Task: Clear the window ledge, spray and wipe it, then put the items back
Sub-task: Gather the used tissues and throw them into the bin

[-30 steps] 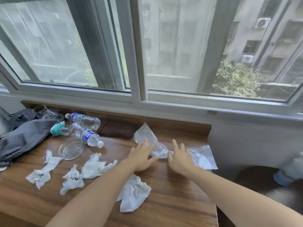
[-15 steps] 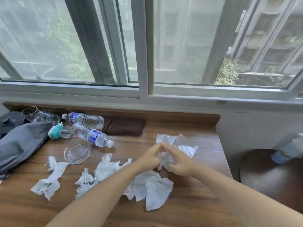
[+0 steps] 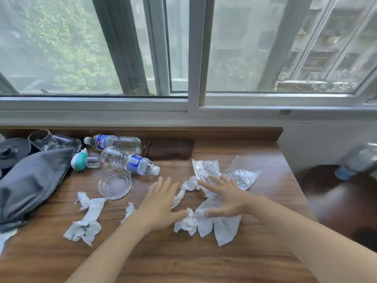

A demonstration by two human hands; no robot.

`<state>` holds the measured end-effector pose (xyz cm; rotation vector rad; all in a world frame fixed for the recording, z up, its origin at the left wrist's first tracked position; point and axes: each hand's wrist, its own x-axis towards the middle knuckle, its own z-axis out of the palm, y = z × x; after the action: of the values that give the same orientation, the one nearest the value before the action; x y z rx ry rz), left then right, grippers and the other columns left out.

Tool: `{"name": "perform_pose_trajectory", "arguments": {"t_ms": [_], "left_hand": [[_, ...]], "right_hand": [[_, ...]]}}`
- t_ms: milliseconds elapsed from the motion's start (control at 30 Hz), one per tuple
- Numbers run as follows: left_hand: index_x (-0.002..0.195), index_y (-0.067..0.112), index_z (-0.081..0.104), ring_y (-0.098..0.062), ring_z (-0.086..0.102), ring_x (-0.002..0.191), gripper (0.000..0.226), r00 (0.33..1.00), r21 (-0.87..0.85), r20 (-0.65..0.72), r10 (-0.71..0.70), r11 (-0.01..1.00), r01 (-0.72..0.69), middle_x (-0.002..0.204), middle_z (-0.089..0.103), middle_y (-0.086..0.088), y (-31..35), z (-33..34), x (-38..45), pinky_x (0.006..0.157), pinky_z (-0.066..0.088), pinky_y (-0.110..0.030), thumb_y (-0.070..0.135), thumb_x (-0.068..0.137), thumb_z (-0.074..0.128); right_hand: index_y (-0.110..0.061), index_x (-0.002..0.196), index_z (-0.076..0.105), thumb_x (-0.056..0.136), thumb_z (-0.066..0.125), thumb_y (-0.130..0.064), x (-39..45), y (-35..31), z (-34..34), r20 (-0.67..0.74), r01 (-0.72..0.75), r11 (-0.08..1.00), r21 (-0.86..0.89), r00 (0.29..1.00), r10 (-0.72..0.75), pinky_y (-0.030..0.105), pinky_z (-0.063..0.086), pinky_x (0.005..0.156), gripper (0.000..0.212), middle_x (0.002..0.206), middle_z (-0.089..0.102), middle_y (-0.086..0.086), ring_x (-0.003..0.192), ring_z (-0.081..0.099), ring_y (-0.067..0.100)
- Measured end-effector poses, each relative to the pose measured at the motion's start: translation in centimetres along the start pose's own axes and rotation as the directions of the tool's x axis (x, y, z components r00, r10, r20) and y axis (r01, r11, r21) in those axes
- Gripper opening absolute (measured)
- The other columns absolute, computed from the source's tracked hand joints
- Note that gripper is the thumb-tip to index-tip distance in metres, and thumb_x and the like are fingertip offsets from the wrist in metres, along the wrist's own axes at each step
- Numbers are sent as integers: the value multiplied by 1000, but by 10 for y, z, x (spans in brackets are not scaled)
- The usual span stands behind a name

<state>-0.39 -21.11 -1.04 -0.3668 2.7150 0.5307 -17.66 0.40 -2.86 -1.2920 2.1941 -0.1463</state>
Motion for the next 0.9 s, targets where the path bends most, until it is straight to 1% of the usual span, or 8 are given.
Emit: {"name": "perform_pose_trajectory", "arguments": {"t_ms": [167, 300, 367, 467, 533, 667, 767, 900], "left_hand": [[162, 37, -15, -38, -34, 150, 130, 987, 94, -17, -159, 983, 159, 166, -33, -5, -23, 23, -42, 126, -9, -54, 95, 67, 53], [161, 27, -22, -43, -28, 152, 140, 938, 64, -67, -341, 937, 345, 165, -32, -16, -25, 43, -62, 125, -5, -58, 105, 51, 16], [159, 25, -26, -40, -30, 152, 141, 929, -25, -70, -363, 932, 362, 164, -34, -15, -21, 54, -64, 126, -4, -56, 104, 48, 11], [157, 29, -31, -29, -38, 149, 137, 947, -136, -82, -312, 944, 299, 162, -40, -8, -11, 65, -56, 127, -9, -51, 106, 61, 30], [155, 34, -32, -21, -40, 148, 133, 965, -164, -94, -244, 960, 226, 159, -43, 1, -3, 68, -47, 126, -12, -48, 96, 70, 48], [161, 32, -19, -5, -31, 150, 128, 988, -198, -142, -58, 980, 29, 164, -28, 17, 9, 69, -29, 129, -6, -39, 79, 76, 65], [164, 32, -10, 3, -21, 152, 124, 992, -272, -126, 23, 961, -57, 168, -17, 19, 16, 69, -20, 127, -3, -29, 71, 79, 72], [164, 35, -2, 11, -15, 150, 121, 990, -344, -120, 74, 932, -111, 168, -10, 26, 14, 67, -22, 129, 10, -34, 68, 78, 76]], "right_hand": [[-63, 153, -18, 69, 71, -86, -22, 11, -6, 37, 89, 996, 26, 995, -90, 61, 4, 125, 124, 166, -33, -19, 156, -27, 21], [-57, 155, -19, 67, 72, -88, -36, 20, 4, 14, 148, 989, -17, 989, -147, 56, 8, 128, 130, 161, -39, -24, 155, -29, 16], [-56, 155, -21, 66, 69, -91, -36, 18, 10, -18, 148, 988, -40, 989, -148, 57, 5, 129, 131, 160, -40, -23, 154, -31, 16], [-53, 155, -25, 65, 65, -93, -27, 9, 18, -26, 135, 984, -114, 990, -139, 57, -4, 128, 133, 159, -44, -19, 152, -36, 20], [-51, 154, -28, 65, 68, -90, -18, 1, 21, -23, 136, 977, -163, 990, -142, 59, -7, 127, 136, 160, -45, -16, 152, -35, 25], [-48, 154, -31, 64, 71, -85, 3, -12, 19, -29, 150, 966, -210, 987, -159, 62, 1, 126, 141, 165, -37, -13, 157, -21, 31], [-43, 156, -31, 61, 67, -91, 20, -18, 19, -15, 163, 954, -252, 985, -172, 62, 8, 125, 145, 171, -24, -12, 159, -6, 35], [-37, 163, -12, 61, 60, -97, 34, -17, 26, -64, 155, 950, -273, 982, -178, 55, 19, 122, 139, 170, 13, -14, 149, 22, 30]]}}
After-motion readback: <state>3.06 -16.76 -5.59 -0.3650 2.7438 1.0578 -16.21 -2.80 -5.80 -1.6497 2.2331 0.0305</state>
